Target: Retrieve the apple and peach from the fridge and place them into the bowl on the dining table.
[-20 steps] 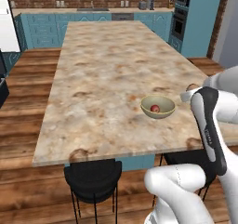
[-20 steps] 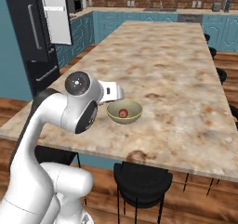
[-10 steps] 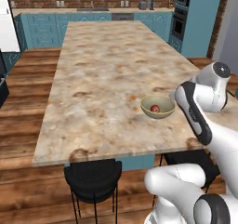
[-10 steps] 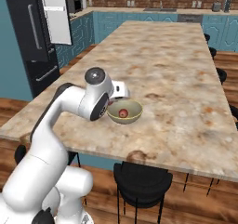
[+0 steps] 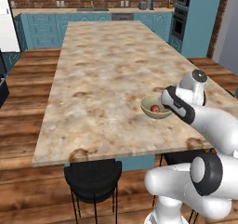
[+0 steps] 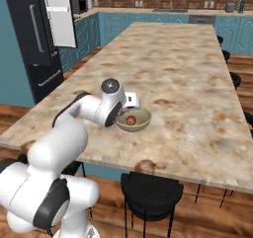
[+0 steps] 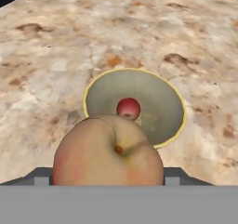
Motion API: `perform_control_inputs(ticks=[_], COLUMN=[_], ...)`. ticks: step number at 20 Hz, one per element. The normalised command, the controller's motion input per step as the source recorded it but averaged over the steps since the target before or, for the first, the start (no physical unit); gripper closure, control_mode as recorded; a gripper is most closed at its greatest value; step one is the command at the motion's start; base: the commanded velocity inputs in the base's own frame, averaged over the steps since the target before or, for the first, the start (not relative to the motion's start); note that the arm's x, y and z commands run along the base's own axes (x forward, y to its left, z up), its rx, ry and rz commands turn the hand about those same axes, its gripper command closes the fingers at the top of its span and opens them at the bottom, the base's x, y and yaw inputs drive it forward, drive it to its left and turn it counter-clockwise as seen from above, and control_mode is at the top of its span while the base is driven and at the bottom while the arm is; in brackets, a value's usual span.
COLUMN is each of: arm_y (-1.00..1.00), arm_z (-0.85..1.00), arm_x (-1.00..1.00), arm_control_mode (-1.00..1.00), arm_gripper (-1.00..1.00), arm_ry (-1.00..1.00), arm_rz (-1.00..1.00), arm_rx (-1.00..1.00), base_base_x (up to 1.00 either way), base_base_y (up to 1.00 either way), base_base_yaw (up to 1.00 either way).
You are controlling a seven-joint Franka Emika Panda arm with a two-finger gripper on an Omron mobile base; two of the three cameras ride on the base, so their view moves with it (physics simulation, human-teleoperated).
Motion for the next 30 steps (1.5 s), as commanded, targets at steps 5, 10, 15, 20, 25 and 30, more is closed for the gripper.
perform_control_inputs(ticks=[5,10,15,20,25,30], arm_y=[-0.04,-0.18,-0.22,-0.01,0.00,0.00], arm_z=[-0.45,-0.29,-0.25,-0.35,-0.35,-0.04], arm_x=[0.74,0.60,0.47,0.45,0.27,0.06], arm_control_mode=[-1.00,-1.00,-1.00,-1.00,-1.00,-1.00], arm_gripper=[1.00,1.00,1.00,1.00,1.00,-1.00], arm_ry=[0.06,0.01,0.00,0.01,0.04,0.03], arm_rz=[0.00,0.00,0.00,0.00,0.00,0.00], arm_rx=[0.00,0.00,0.00,0.00,0.00,0.00], base_base_x=[0.00,0.00,0.00,0.00,0.00,0.00], base_base_y=[0.00,0.00,0.00,0.00,0.00,0.00], base_base_yaw=[0.00,0.00,0.00,0.00,0.00,0.00])
